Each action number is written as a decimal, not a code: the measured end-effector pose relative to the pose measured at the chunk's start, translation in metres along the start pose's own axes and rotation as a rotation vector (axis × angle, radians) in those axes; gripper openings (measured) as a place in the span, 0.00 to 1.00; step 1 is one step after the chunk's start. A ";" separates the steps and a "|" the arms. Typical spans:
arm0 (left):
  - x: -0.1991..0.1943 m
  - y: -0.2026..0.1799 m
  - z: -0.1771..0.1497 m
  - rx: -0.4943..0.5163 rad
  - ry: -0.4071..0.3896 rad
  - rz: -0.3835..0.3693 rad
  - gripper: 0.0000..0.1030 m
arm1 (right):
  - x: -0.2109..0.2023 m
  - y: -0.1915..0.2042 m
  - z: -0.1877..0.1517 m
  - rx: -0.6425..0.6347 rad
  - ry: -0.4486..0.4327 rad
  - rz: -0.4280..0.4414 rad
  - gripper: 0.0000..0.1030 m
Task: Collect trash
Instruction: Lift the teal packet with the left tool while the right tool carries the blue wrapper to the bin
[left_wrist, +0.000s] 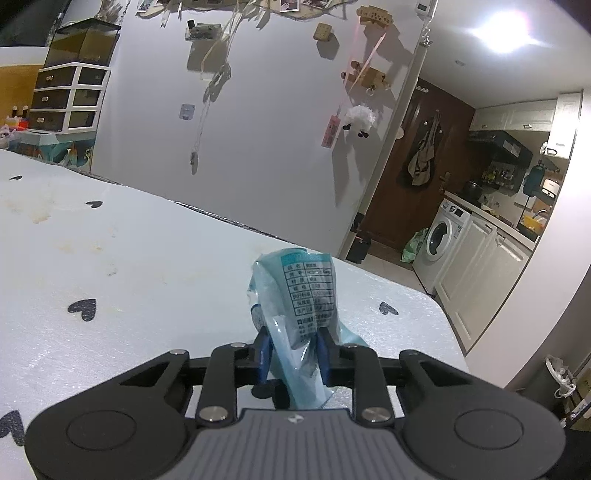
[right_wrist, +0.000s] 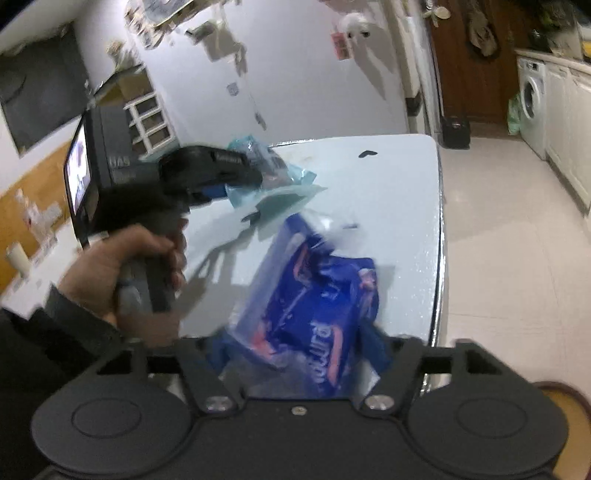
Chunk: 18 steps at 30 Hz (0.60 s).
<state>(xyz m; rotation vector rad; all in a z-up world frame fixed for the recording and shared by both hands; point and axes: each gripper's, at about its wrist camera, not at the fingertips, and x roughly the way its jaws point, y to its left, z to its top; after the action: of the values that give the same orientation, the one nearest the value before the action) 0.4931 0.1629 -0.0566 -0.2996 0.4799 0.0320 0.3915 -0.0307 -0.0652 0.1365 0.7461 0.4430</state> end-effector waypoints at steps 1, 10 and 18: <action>-0.001 0.000 0.000 -0.001 -0.001 0.003 0.25 | -0.001 -0.001 0.000 -0.004 -0.008 0.008 0.48; -0.035 -0.006 -0.013 0.025 -0.026 0.028 0.25 | -0.027 -0.017 0.004 -0.041 -0.083 0.040 0.31; -0.091 -0.018 -0.026 0.062 -0.082 0.014 0.25 | -0.060 -0.024 -0.003 -0.084 -0.154 0.013 0.31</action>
<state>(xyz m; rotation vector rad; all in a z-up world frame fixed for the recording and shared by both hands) 0.4027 0.1415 -0.0313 -0.2334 0.4002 0.0424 0.3591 -0.0785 -0.0363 0.0956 0.5746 0.4705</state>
